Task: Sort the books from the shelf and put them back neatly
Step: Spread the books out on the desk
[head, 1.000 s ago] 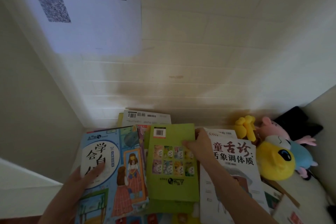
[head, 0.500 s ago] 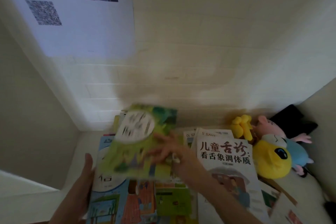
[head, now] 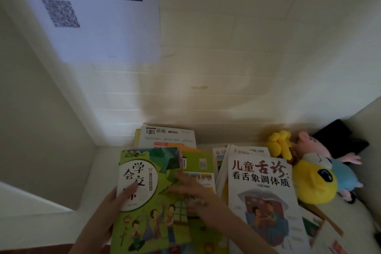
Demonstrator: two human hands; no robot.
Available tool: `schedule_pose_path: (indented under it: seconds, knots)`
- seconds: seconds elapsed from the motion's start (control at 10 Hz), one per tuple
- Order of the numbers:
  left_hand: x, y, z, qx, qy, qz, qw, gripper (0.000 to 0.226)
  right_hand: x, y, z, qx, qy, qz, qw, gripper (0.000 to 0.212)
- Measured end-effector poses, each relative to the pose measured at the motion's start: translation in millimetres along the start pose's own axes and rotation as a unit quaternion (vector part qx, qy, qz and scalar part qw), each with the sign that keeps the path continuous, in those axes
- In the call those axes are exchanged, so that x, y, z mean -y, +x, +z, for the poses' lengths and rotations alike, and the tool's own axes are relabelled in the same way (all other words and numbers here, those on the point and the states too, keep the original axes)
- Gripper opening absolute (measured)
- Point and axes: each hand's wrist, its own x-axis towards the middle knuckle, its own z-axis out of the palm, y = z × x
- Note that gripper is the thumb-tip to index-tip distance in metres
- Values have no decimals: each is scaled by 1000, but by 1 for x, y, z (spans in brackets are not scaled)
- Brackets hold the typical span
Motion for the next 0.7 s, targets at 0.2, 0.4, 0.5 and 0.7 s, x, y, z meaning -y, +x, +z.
schedule_pose_path:
  seconds: [0.2, 0.4, 0.5, 0.7]
  knots:
    - [-8, -3, -9, -19, -30, 31, 999, 17, -26, 12, -28, -186, -74, 196, 960, 85]
    - [-28, -11, -45, -25, -73, 40, 996, 29, -24, 33, -28, -182, -108, 284, 935, 117]
    - [-32, -12, -55, -42, -98, 33, 994, 35, -20, 37, -42, -185, -89, 289, 935, 73]
    - [-15, -23, -54, -35, -49, 43, 997, 115, 23, 30, -78, -286, -52, 161, 943, 18]
